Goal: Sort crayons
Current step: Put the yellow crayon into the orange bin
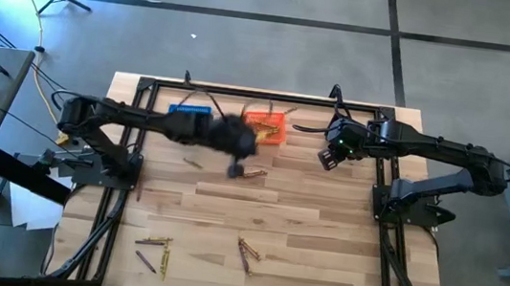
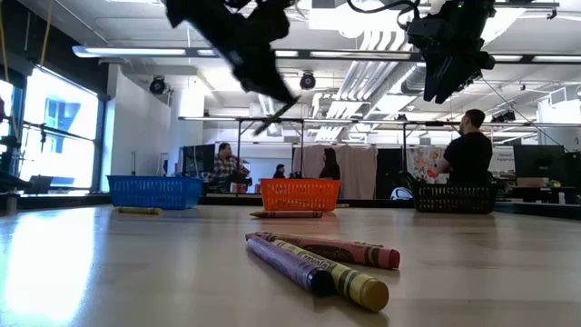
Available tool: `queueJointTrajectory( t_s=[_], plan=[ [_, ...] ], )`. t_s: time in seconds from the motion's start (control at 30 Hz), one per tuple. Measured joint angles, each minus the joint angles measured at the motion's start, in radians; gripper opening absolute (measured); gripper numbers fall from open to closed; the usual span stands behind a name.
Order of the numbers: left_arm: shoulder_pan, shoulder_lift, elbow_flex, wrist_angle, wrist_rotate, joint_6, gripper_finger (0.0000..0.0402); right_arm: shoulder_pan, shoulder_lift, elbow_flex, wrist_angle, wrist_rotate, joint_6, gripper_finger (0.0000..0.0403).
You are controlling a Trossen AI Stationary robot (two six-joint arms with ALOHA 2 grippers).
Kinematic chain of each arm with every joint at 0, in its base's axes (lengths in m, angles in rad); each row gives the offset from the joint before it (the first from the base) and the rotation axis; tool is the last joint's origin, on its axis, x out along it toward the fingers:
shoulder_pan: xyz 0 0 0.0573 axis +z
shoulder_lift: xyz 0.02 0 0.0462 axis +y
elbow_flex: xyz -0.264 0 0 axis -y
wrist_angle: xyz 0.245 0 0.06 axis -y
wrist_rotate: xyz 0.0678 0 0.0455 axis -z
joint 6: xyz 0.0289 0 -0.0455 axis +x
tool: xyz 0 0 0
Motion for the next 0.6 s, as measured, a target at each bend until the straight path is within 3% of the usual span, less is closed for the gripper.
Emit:
queueJointTrajectory(
  t_s=[0.23,0.4,0.6],
  plan=[
    [0.124,0.117,-0.001,0.313,0.031,-0.019,0.0001,0.000,0.000,0.000,0.000,0.000,0.000,0.0134],
    [0.187,0.225,-0.002,0.432,0.010,-0.021,0.0001,0.000,0.000,0.000,0.002,0.000,0.000,0.0134],
    [0.247,0.288,-0.002,0.463,-0.020,-0.048,0.0005,0.000,0.000,0.000,0.002,0.000,0.000,0.0134]
  ],
)
